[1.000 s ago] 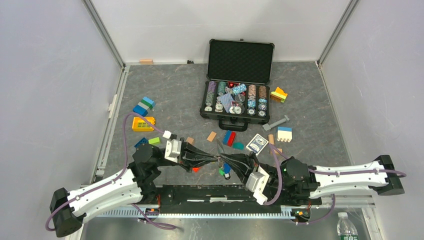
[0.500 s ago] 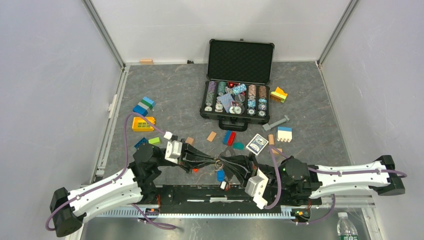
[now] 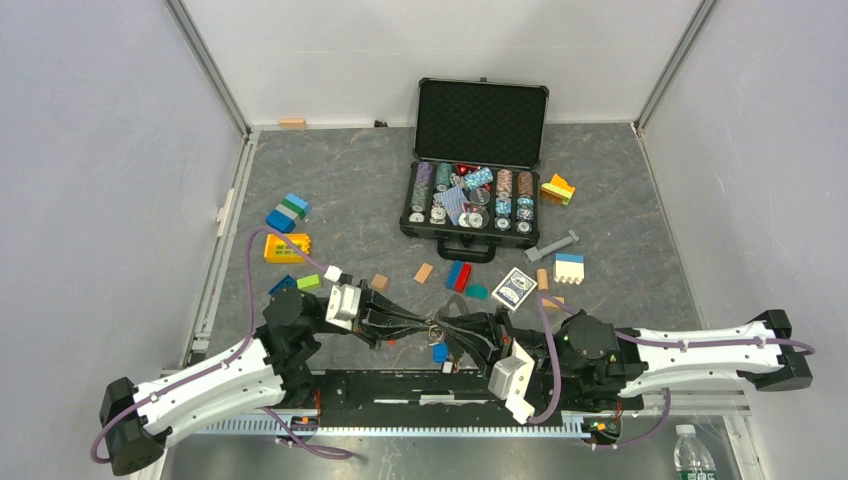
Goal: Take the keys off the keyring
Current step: Remove the key from the keyring.
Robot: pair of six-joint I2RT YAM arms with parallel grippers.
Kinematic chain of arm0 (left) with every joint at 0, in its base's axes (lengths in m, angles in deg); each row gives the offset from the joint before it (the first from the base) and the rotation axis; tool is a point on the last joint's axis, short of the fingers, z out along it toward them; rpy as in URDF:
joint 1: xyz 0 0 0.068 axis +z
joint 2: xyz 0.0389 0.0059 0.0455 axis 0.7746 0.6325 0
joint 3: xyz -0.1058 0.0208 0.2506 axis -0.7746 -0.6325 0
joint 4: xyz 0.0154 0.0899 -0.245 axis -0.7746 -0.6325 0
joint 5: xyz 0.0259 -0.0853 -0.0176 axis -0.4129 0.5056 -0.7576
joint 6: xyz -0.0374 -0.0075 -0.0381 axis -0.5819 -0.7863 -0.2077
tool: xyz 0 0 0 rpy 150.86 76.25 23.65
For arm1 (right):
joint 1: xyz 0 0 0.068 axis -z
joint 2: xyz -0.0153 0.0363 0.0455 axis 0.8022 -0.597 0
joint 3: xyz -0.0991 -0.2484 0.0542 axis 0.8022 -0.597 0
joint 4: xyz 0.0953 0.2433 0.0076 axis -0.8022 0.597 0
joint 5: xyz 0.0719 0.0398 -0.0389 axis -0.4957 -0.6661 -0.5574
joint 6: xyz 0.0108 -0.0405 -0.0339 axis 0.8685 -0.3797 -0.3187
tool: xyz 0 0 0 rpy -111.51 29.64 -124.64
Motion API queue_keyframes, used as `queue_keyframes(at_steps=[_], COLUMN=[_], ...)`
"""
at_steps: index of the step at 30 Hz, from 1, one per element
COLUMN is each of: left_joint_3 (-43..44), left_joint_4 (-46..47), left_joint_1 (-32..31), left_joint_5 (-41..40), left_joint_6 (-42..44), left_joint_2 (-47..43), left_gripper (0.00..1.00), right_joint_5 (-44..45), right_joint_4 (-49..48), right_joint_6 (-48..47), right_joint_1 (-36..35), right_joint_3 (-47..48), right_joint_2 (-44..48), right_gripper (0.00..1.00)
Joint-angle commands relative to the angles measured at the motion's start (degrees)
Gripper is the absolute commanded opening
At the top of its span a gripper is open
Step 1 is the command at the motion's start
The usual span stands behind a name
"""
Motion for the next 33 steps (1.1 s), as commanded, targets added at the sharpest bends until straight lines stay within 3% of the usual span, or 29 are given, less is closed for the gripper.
queue_keyframes(at_steps=[1, 19, 27, 33], left_joint_3=[1.63, 4.66, 6.79, 7.71], left_joint_4=[3.27, -1.76, -7.37, -8.48], left_joint_1=[-0.13, -0.13, -0.13, -0.13], left_joint_5=[2.30, 8.20, 10.54, 11.37], left_joint_6=[0.43, 2.65, 5.52, 5.89], left_joint_2=[-0.88, 0.62, -0.57, -0.58], left_gripper=[0.02, 0.02, 0.02, 0.02], right_joint_5=[-4.09, -15.12, -13.93, -11.27], right_joint_4=[7.08, 27.24, 34.89, 39.48], right_joint_6=[-1.94, -9.52, -14.14, -24.55], right_joint_1=[-0.34, -0.35, -0.41, -1.21], right_joint_3=[3.54, 12.18, 14.63, 14.36], right_joint_2=[-0.42, -3.72, -3.99, -4.71], right_gripper=[0.00, 0.00, 0.00, 0.00])
